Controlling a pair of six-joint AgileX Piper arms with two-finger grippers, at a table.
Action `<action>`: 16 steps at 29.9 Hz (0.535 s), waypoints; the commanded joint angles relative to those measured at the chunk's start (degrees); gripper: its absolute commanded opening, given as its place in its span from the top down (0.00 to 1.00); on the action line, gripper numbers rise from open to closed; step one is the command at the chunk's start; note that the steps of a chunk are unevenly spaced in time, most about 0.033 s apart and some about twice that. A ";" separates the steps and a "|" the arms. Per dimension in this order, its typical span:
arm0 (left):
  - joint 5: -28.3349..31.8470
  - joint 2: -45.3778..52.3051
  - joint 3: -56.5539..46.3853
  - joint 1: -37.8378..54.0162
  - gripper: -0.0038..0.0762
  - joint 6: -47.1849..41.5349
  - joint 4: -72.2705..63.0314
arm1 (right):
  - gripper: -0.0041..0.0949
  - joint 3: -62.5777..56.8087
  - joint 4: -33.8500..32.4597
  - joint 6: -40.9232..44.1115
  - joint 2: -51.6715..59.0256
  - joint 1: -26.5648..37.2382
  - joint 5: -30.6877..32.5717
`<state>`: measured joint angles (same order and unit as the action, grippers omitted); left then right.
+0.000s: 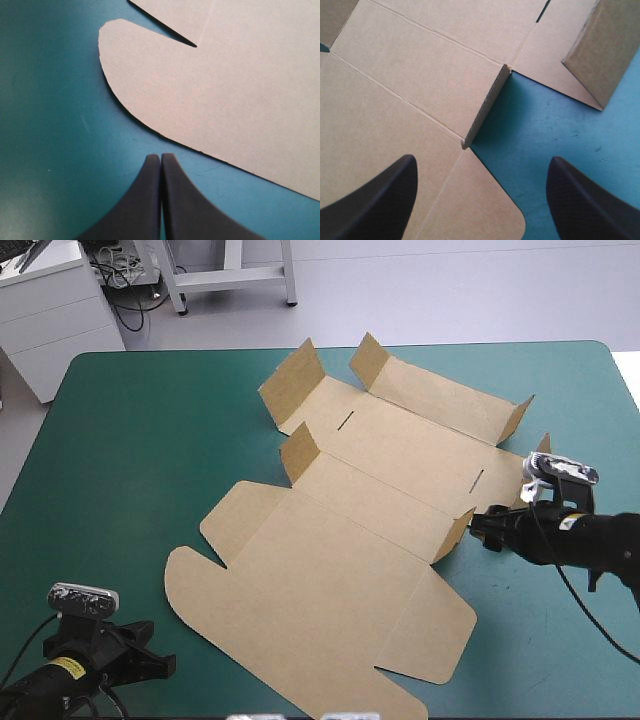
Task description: Fold the box
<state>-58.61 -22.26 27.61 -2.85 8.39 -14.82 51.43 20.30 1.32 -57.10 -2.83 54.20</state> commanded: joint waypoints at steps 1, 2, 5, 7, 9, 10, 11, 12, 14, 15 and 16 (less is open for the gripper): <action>3.17 -0.99 1.54 -0.31 0.99 -0.47 -0.88 | 0.28 3.22 4.47 -0.11 -5.13 -0.31 -2.93; 3.17 -0.99 1.54 -0.31 0.99 -0.47 -0.88 | 0.28 3.51 5.14 -0.11 -6.44 -0.31 -3.17; 3.17 -0.99 1.54 -0.31 0.99 -0.47 -0.88 | 0.28 3.76 6.55 -0.11 -10.68 -0.31 -3.67; 3.17 -0.99 1.54 -0.31 0.99 -0.47 -0.88 | 0.28 3.76 7.85 -0.11 -13.12 -0.31 -4.16; 3.17 -0.99 1.54 -0.31 0.99 -0.47 -0.88 | 0.28 3.76 9.86 -0.11 -15.20 -0.31 -5.25; 3.17 -0.99 1.54 -0.31 0.99 -0.47 -0.88 | 0.28 3.76 10.83 -0.45 -15.94 -0.31 -5.91; 3.17 -0.99 1.54 -0.31 0.99 -0.47 -0.88 | 0.28 3.76 11.81 -1.32 -16.75 -0.31 -6.72; 3.17 -0.99 1.54 -0.31 0.99 -0.47 -0.88 | 0.28 3.76 12.71 -1.71 -17.50 -0.31 -7.41; 3.17 -0.99 1.54 -0.31 0.99 -0.47 -0.88 | 0.28 3.76 13.26 -1.93 -18.85 -0.31 -7.92; 3.17 -0.99 1.54 -0.31 0.99 -0.47 -0.88 | 0.28 3.76 13.26 -1.93 -19.57 -0.31 -7.92; 3.17 -0.99 1.54 -0.31 0.99 -0.47 -0.88 | 0.28 3.76 13.15 -1.93 -20.13 -0.31 -7.92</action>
<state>-58.61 -22.26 27.61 -2.85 8.39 -14.82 53.31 31.36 0.00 -77.10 -2.90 47.97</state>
